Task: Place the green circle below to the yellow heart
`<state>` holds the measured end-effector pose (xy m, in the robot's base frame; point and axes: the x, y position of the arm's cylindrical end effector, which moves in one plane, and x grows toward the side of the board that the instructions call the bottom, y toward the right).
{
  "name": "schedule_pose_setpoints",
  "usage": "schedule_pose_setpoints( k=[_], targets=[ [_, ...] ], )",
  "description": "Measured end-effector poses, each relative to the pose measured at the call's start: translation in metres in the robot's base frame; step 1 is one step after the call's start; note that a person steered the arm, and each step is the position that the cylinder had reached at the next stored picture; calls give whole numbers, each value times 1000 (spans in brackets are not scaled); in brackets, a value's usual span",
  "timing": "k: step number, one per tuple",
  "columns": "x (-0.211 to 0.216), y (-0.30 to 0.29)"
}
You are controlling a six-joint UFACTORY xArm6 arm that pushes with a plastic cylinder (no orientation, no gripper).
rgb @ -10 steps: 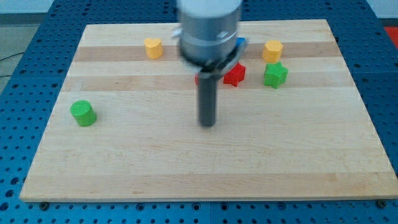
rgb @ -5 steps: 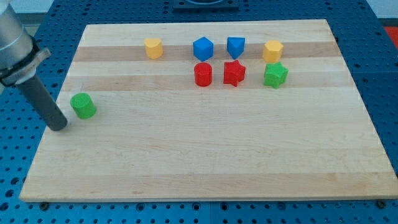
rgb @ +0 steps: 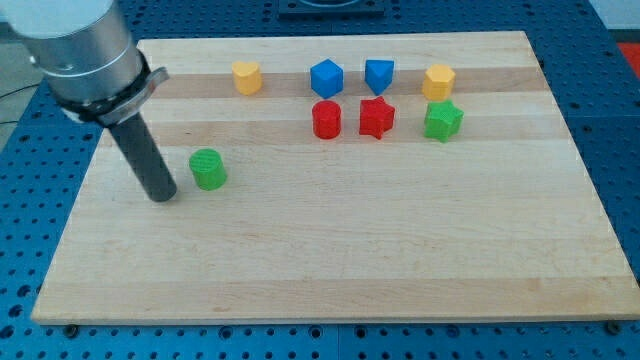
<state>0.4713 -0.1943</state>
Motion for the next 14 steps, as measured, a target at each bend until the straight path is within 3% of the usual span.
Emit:
schedule_pose_setpoints(
  k=[1, 2, 3, 4, 6, 8, 10, 12, 14],
  targets=[
    [-28, 26],
    [-24, 36],
    [15, 3],
    [9, 34],
    [-58, 66],
    [-26, 96],
    [-73, 101],
    [-78, 157],
    [-112, 149]
  ],
)
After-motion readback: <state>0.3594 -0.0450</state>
